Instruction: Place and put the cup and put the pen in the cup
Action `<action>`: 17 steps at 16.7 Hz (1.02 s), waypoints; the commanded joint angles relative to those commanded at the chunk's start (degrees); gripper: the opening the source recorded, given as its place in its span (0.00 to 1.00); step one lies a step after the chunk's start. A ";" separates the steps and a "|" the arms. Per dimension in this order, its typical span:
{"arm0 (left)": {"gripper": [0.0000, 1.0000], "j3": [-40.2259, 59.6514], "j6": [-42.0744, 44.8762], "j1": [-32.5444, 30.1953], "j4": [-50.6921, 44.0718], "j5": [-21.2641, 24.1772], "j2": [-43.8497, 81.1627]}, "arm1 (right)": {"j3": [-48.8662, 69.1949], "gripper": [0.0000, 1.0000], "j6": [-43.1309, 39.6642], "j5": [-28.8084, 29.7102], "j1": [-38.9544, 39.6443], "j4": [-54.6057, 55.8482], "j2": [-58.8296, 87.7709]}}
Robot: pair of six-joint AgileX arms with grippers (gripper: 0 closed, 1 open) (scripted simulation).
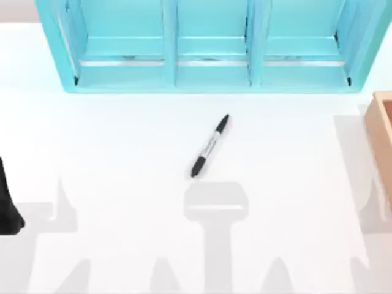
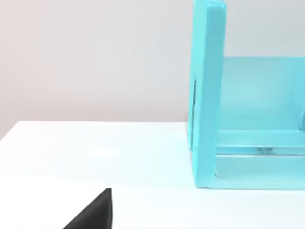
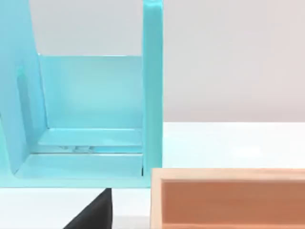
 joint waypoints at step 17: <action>1.00 0.00 0.00 0.00 0.00 0.00 0.00 | 51.48 1.00 -12.28 -0.05 -13.22 -43.52 61.55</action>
